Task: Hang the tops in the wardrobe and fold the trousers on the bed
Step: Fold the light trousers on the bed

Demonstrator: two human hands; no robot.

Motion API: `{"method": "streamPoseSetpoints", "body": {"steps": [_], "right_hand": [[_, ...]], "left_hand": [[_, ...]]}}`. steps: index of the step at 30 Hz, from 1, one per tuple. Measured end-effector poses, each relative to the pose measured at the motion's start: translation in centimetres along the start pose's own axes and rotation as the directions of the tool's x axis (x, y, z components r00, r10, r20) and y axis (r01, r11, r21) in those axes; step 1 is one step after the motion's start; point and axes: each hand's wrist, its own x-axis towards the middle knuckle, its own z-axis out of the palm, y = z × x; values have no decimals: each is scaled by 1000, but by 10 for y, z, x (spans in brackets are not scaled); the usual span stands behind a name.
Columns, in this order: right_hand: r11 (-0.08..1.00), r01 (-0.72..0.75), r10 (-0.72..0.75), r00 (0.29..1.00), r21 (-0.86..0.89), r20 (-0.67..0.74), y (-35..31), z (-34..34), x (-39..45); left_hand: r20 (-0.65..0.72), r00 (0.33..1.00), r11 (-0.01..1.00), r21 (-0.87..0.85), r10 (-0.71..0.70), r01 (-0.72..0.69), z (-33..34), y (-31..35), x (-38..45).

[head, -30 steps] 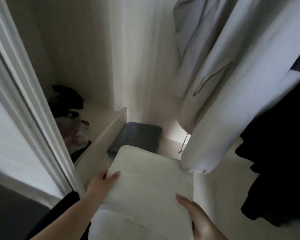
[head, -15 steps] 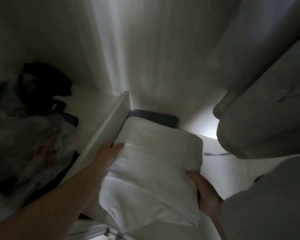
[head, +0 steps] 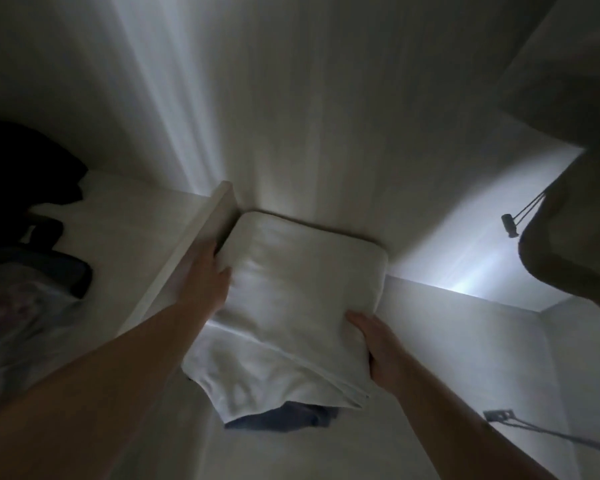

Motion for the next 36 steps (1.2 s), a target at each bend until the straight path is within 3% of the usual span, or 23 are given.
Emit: {"method": "streamPoseSetpoints", "body": {"steps": [2,5,7,9,10,12,16,23,31,33,36], "right_hand": [[993,38,-46,996,-109,-71,8,-1,11],[890,195,-319,912,-412,-257,4,-1,20],[647,274,-563,801,-711,-204,-7,2,21],[314,312,-726,688,-897,-15,-18,11,29],[182,300,-743,666,-936,69,-23,16,37],[44,227,-699,703,-973,133,-28,24,55],[49,180,-655,749,-982,104,-6,14,81],[29,236,-724,675,-971,143,20,-2,119],[50,150,-548,830,-987,98,14,15,74],[22,167,-569,813,-986,125,33,27,41],[-46,209,-672,717,-977,185,55,35,15]], "left_hand": [[64,998,986,165,-26,15,16,-11,4],[28,985,946,275,168,-169,33,-18,4],[31,944,882,349,328,-318,40,-16,8],[54,899,820,390,434,-419,43,-11,19],[61,886,802,400,459,-443,44,-7,27],[93,888,782,439,451,-443,46,-2,42],[160,878,734,493,450,-466,58,-17,52],[143,887,766,457,438,-452,92,-40,64],[228,928,776,510,295,-372,73,-24,25],[194,931,803,470,310,-366,70,-31,-14],[125,924,807,454,360,-376,72,-47,-50]]}}
